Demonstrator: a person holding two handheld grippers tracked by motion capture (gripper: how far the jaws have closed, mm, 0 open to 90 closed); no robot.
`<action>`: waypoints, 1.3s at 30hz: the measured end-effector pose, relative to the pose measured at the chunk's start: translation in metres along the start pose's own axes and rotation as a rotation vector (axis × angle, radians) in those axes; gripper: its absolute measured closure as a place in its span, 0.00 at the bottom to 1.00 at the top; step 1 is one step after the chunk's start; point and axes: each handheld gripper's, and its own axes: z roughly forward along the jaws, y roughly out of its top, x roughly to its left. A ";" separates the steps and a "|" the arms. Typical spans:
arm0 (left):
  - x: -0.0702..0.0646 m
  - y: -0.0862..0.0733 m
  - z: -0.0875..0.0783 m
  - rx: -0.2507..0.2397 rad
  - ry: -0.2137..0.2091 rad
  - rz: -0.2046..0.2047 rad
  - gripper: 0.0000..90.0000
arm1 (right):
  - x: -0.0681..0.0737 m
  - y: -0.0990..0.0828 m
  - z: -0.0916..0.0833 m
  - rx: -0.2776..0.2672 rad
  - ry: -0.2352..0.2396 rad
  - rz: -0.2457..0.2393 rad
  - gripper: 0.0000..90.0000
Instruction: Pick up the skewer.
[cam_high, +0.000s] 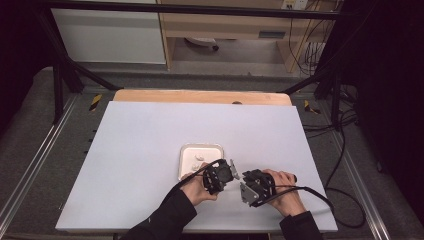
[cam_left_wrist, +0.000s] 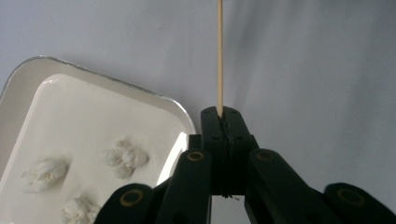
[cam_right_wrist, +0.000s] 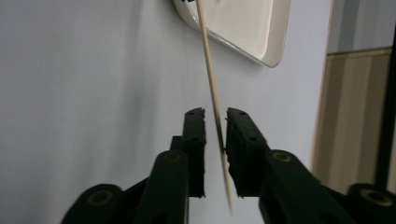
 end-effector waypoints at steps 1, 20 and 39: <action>0.001 -0.001 -0.001 -0.003 0.001 -0.003 0.99 | -0.002 -0.001 -0.001 -0.010 0.005 0.030 0.82; 0.026 -0.047 -0.023 -0.068 0.005 -0.135 0.99 | -0.007 -0.043 -0.008 -0.162 0.039 0.761 0.24; 0.039 -0.115 -0.050 -0.216 0.040 -0.303 0.99 | 0.003 -0.061 0.001 -0.089 0.176 1.094 0.02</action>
